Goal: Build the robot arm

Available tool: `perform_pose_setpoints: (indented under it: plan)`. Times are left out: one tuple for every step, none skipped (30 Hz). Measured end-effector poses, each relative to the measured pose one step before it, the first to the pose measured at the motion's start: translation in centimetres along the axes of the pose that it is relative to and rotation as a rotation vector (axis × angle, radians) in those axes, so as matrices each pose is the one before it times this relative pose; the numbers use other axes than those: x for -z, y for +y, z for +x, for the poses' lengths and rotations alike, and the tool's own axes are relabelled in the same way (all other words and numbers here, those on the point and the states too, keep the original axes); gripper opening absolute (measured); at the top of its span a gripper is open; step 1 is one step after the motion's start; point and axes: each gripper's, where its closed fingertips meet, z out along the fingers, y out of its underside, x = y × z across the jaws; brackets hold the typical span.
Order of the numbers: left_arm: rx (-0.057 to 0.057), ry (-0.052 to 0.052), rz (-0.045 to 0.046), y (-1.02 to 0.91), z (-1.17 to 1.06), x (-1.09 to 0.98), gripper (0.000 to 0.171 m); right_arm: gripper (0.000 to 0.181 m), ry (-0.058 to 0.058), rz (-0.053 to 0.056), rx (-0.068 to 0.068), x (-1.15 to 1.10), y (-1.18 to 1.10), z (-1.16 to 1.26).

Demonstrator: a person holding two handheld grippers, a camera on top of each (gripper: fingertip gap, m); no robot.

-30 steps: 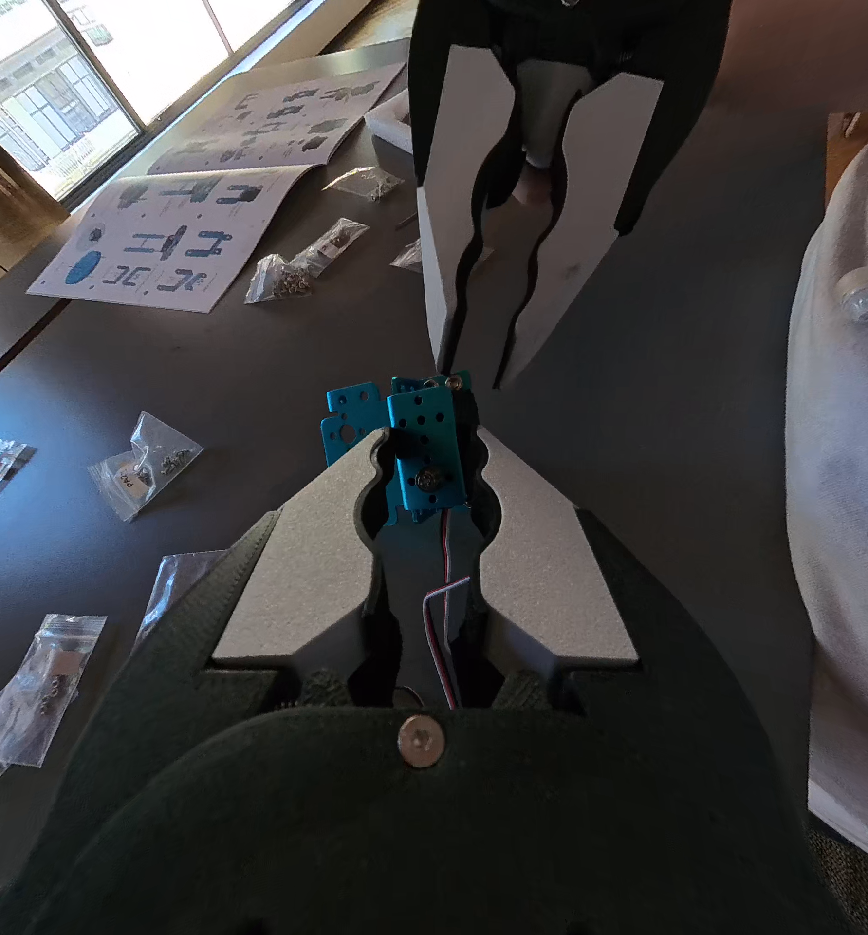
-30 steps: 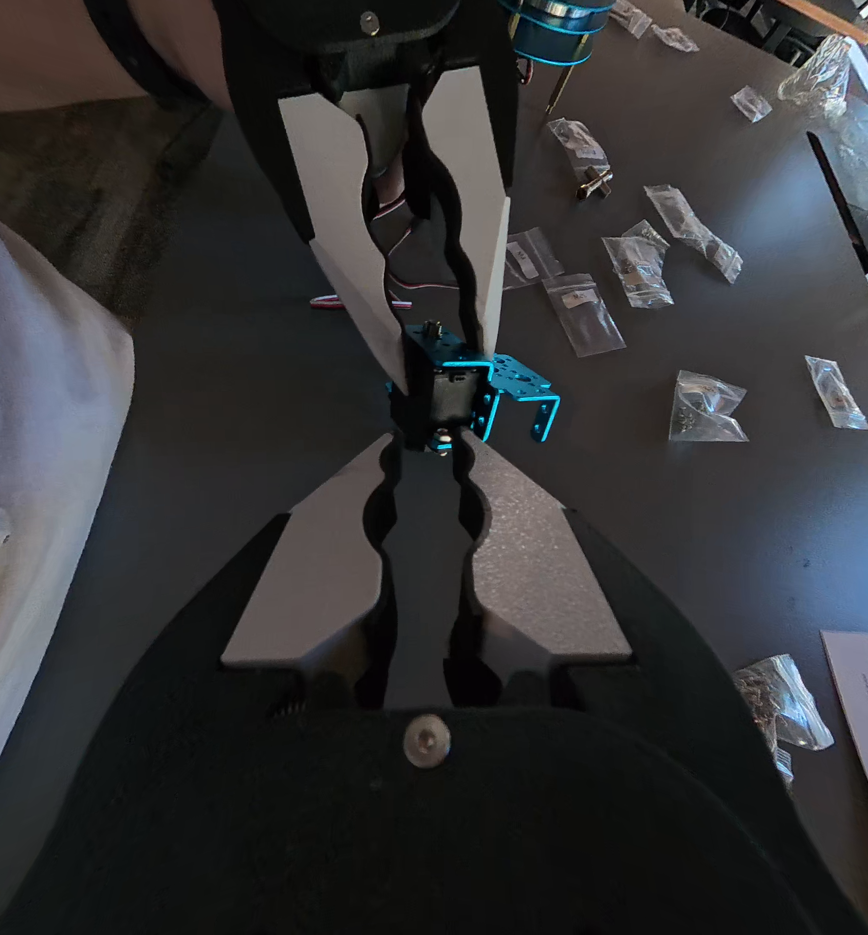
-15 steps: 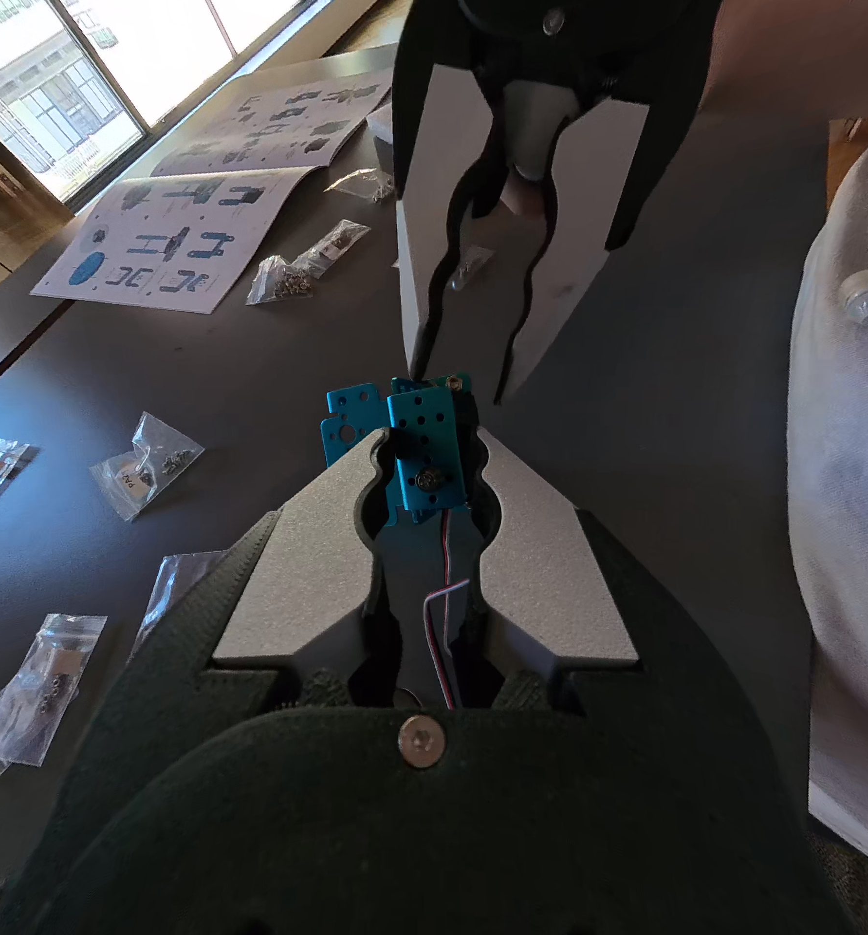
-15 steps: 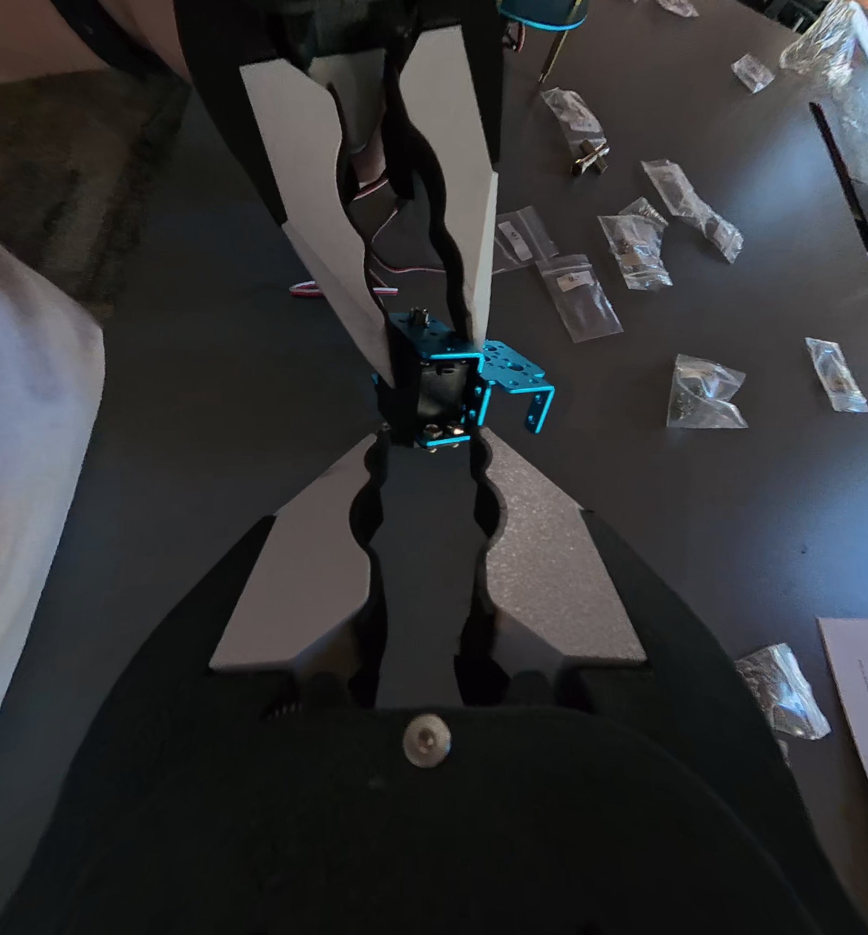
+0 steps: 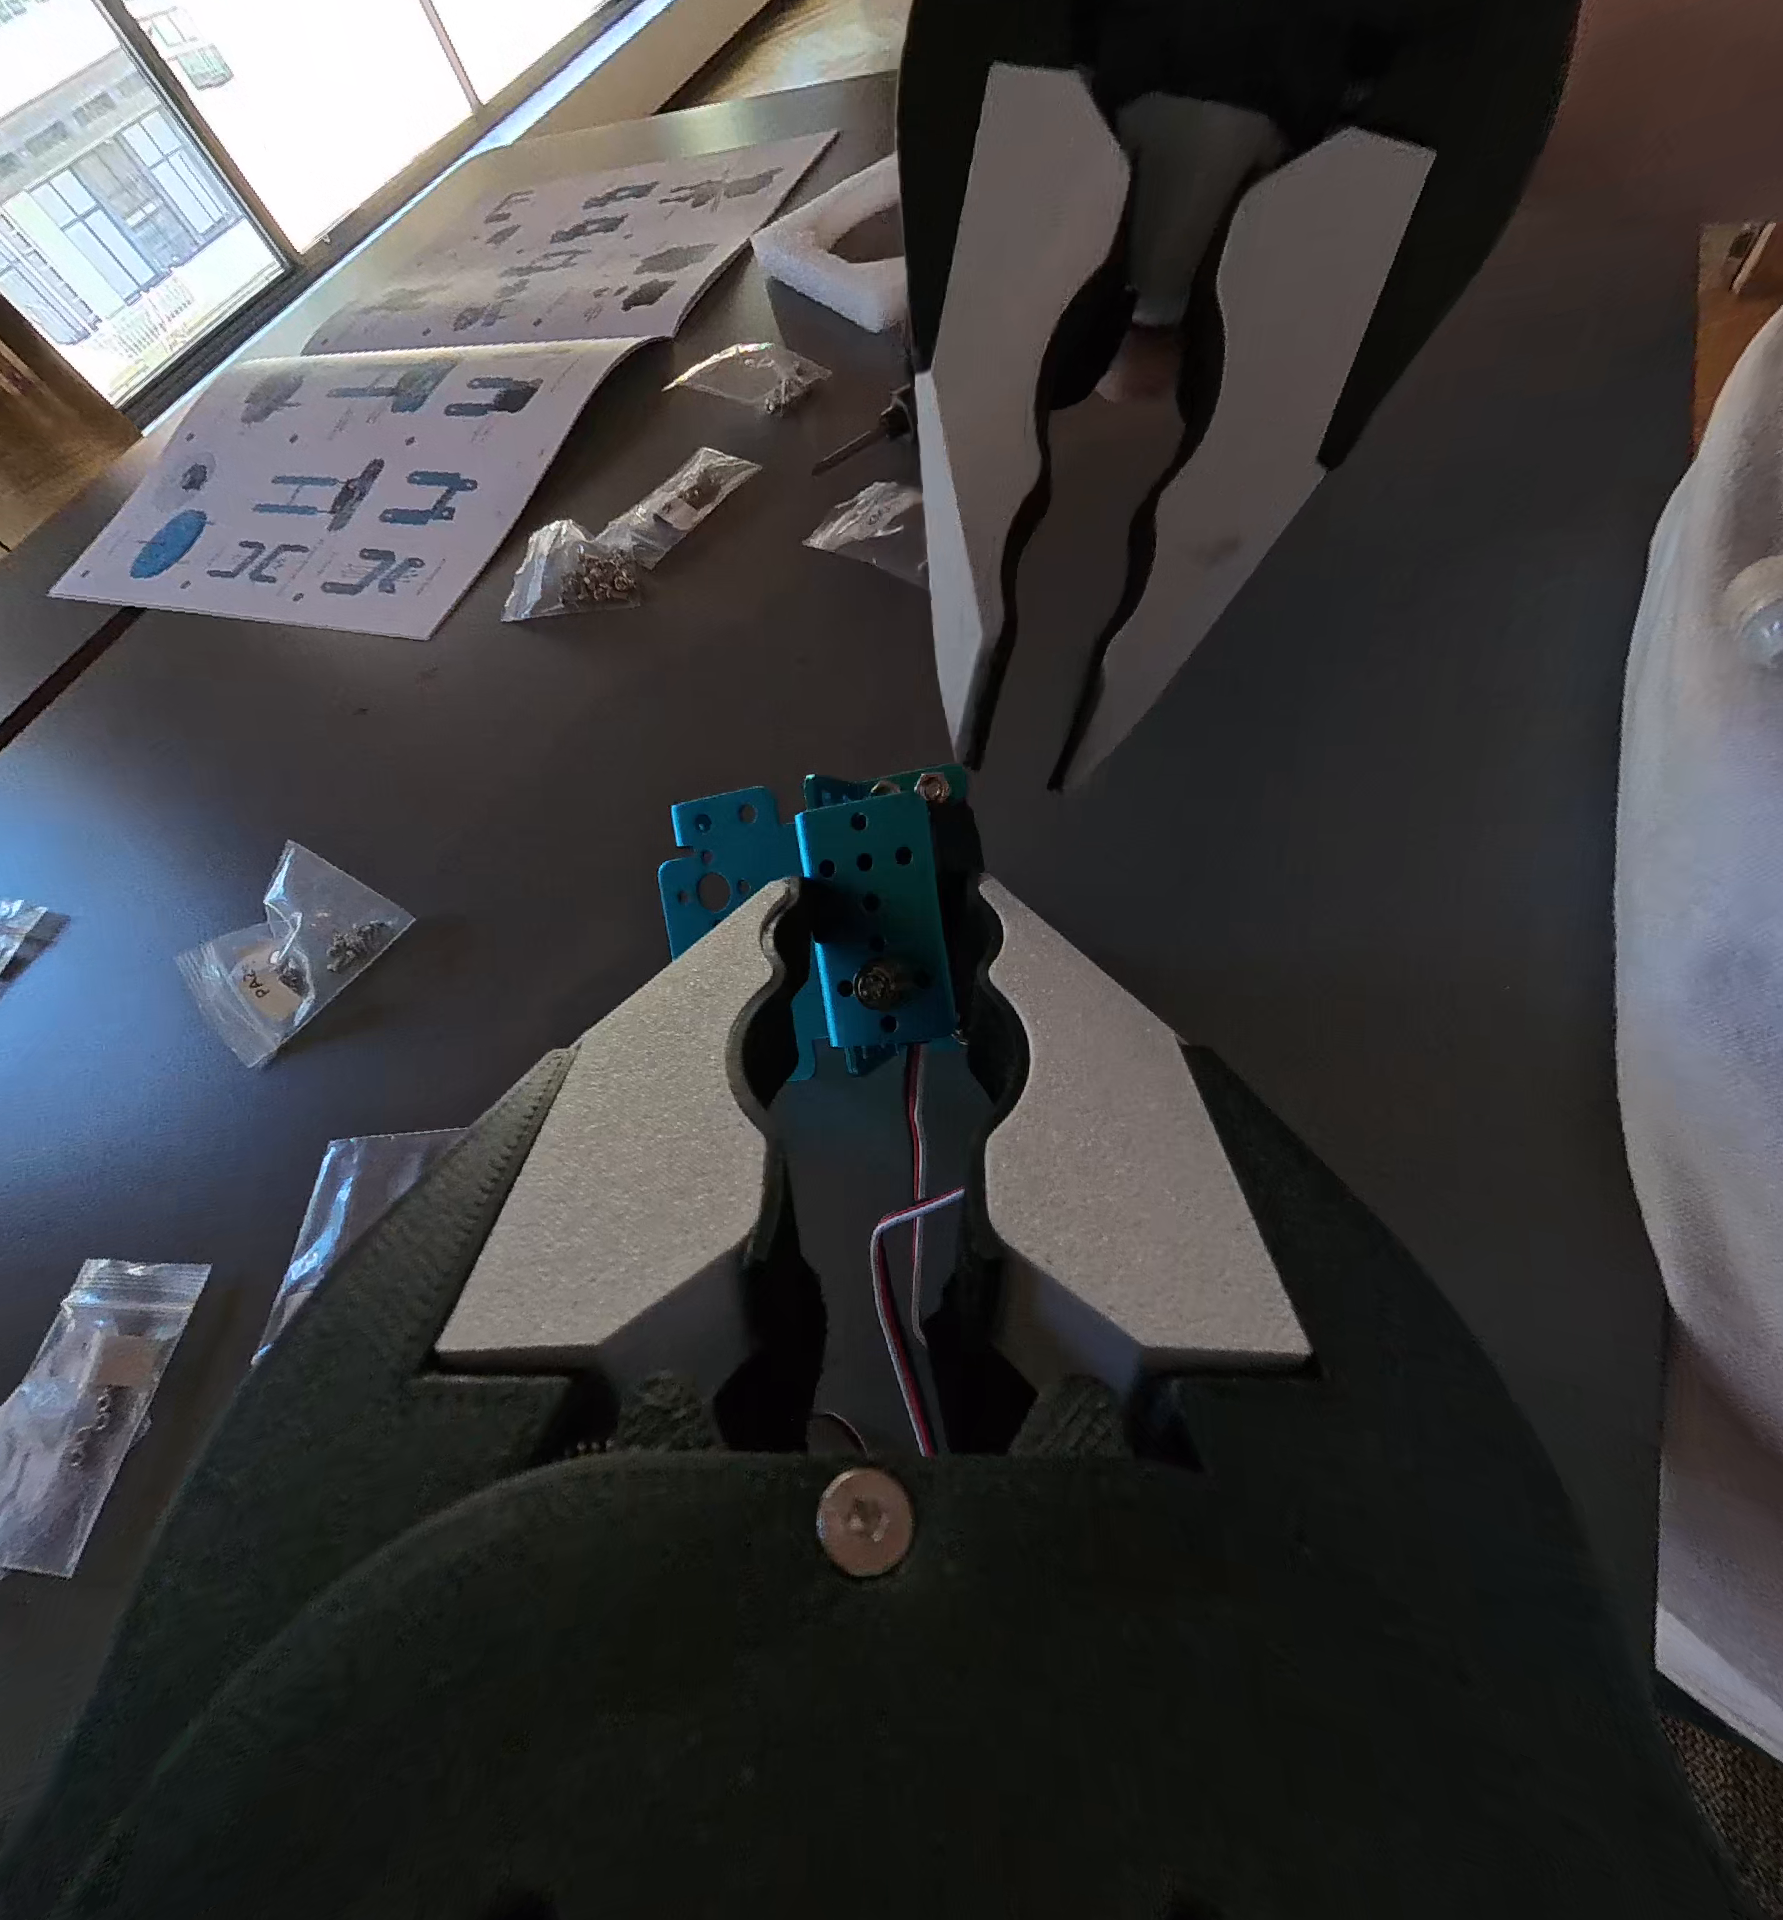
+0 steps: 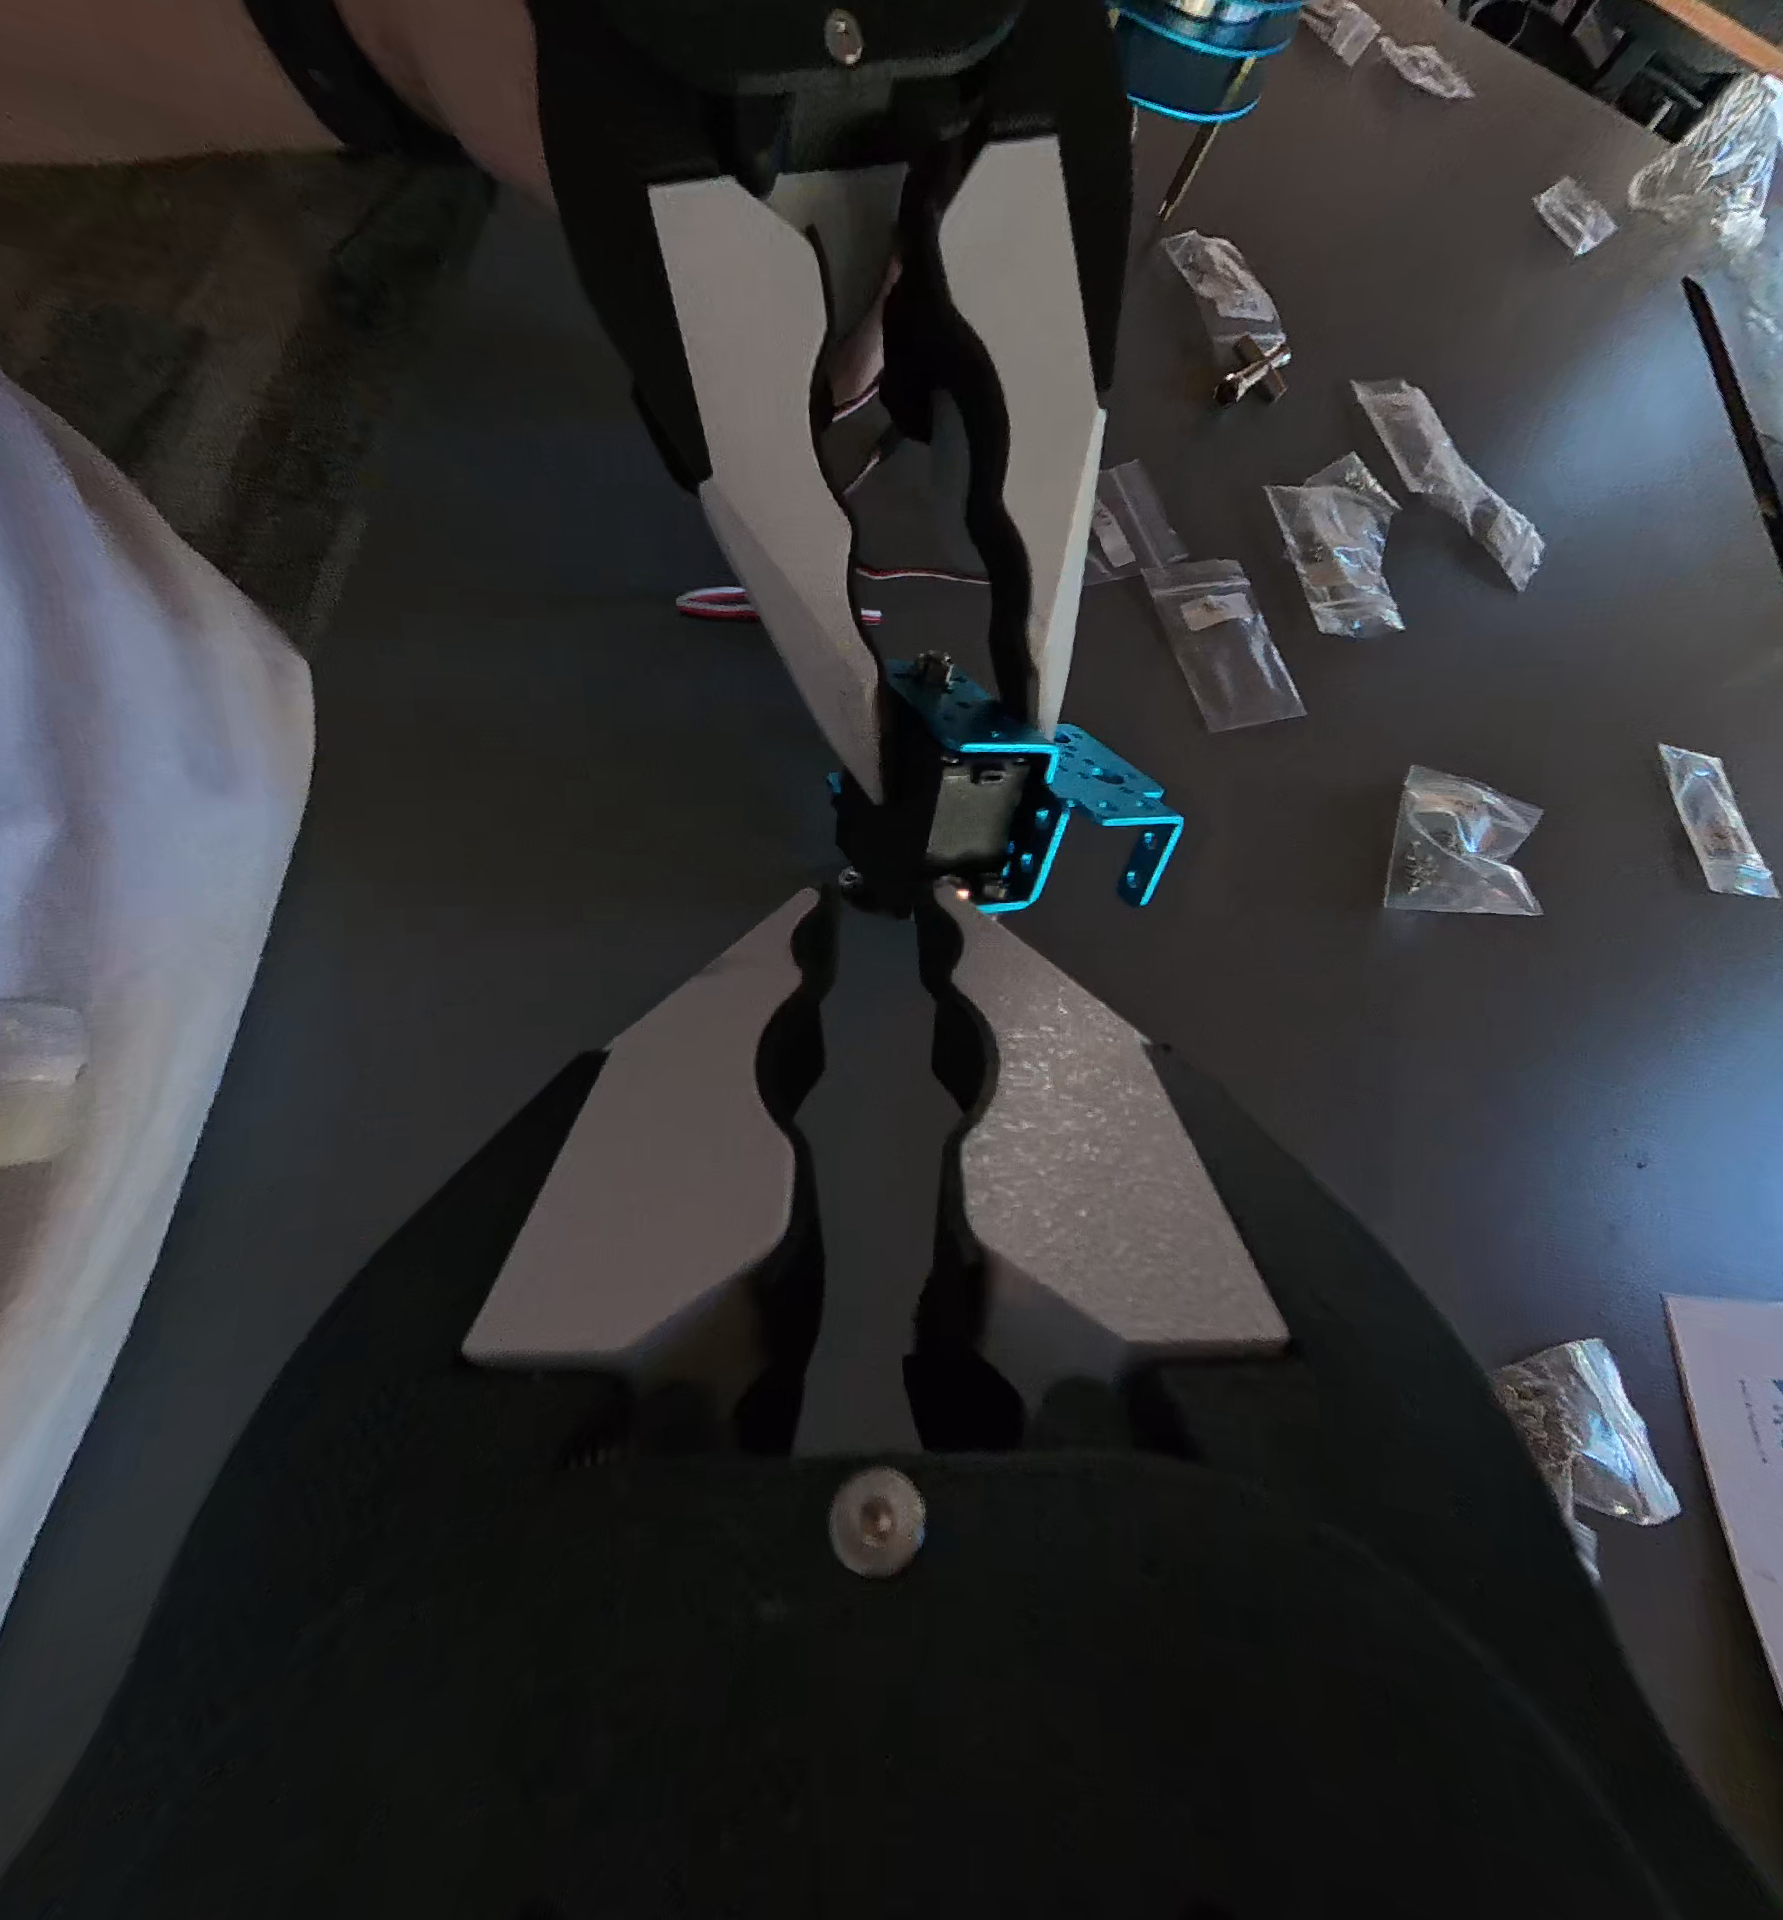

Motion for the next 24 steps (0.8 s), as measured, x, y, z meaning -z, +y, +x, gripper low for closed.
perform_pose_setpoints:
  plan:
    - [0.0002, -0.0001, -0.00029, 0.003, 0.009, 0.004, 0.029, 0.014, 0.0064, 0.0072, -0.004, 0.1, -0.183, 0.091]
    - [-0.0021, 0.0, -0.0002, -0.011, 0.012, 0.012, 0.029, 0.019, 0.0107, 0.0006, -0.0032, 0.001, -0.062, 0.187]
    - [-0.0006, -0.0002, -0.00042, -0.005, 0.004, -0.012, 0.029, 0.025, 0.0087, -0.0042, -0.0033, -0.097, 0.048, 0.19]
    - [-0.0002, 0.0, 0.00011, -0.008, 0.01, -0.008, 0.029, 0.029, 0.0028, -0.0069, -0.0034, -0.157, 0.113, 0.095]
    - [-0.0001, 0.0001, -0.00008, -0.007, -0.007, -0.019, 0.029, 0.03, -0.0012, -0.0059, 0.0, -0.157, 0.114, -0.011]
    - [0.0002, -0.0001, -0.00091, 0.014, -0.01, 0.004, 0.029, 0.031, -0.0015, -0.0058, 0.0028, -0.098, 0.109, -0.089]
    - [0.0006, 0.0005, -0.00071, 0.003, -0.001, 0.008, 0.029, 0.03, -0.0011, -0.0048, 0.006, -0.034, 0.072, -0.129]
    - [-0.0001, 0.0007, -0.0004, 0.0, 0.015, 0.018, 0.029, 0.03, 0.0001, -0.001, 0.0056, 0.036, 0.017, -0.11]
    - [-0.0017, -0.0005, -0.00082, 0.007, 0.011, 0.012, 0.029, 0.03, 0.0051, 0.0039, 0.0001, 0.078, -0.05, 0.038]
    - [-0.0024, -0.0005, -0.00075, 0.004, 0.015, 0.013, 0.029, 0.029, 0.0027, 0.0065, -0.0059, 0.056, -0.065, 0.089]
    - [-0.0017, -0.001, -0.00036, -0.001, 0.013, 0.01, 0.029, 0.03, -0.001, 0.005, -0.009, -0.007, -0.042, 0.105]
    - [-0.0001, -0.0007, 0.00096, -0.006, 0.001, -0.009, 0.029, 0.031, 0.0005, 0.0019, -0.0093, -0.079, 0.024, 0.17]
    - [0.0015, -0.0002, 0.00134, -0.004, -0.001, -0.007, 0.029, 0.034, 0.0005, -0.0031, -0.0066, -0.139, 0.099, 0.162]
    - [0.0019, -0.0002, 0.00072, 0.007, -0.007, -0.005, 0.029, 0.035, -0.0029, -0.0085, -0.0041, -0.203, 0.166, 0.082]
    - [0.0014, -0.0015, -0.00035, 0.003, -0.03, -0.01, 0.029, 0.038, -0.001, -0.0083, -0.0032, -0.213, 0.159, 0.059]
    - [0.001, -0.0006, -0.0003, -0.001, -0.001, -0.007, 0.029, 0.038, 0.0026, 0.0039, 0.0005, -0.081, -0.058, 0.04]
    - [-0.0006, 0.0016, -0.00007, -0.006, 0.006, 0.003, 0.029, 0.037, -0.0043, -0.0012, 0.004, 0.012, -0.02, -0.104]
    - [-0.0006, 0.0011, 0.00069, -0.008, 0.029, 0.008, 0.029, 0.036, -0.0037, -0.0014, 0.004, 0.07, -0.044, -0.147]
    - [-0.0011, 0.0002, 0.00069, -0.006, 0.027, -0.004, 0.029, 0.037, 0.0017, -0.0053, 0.0088, 0.081, 0.044, -0.089]
    - [-0.0007, -0.0009, 0.00074, -0.015, 0.011, 0.001, 0.029, 0.036, 0.0029, -0.0026, 0.0096, 0.096, 0.032, -0.034]
    - [-0.0008, -0.0017, 0.00006, 0.003, 0.002, 0.001, 0.029, 0.034, 0.0012, -0.0014, 0.0043, 0.108, -0.003, -0.011]
    - [0.0024, -0.0023, -0.00039, 0.032, -0.035, 0.02, 0.029, 0.031, -0.0088, 0.0034, 0.0011, 0.111, -0.098, -0.114]
    - [0.0054, 0.0007, 0.00131, 0.017, -0.024, 0.02, 0.029, 0.026, -0.0066, 0.012, -0.0008, 0.105, -0.242, -0.063]
    - [0.003, 0.0003, 0.00093, 0.016, -0.015, 0.007, 0.029, 0.027, 0.0127, 0.0041, -0.0008, 0.038, -0.102, 0.232]
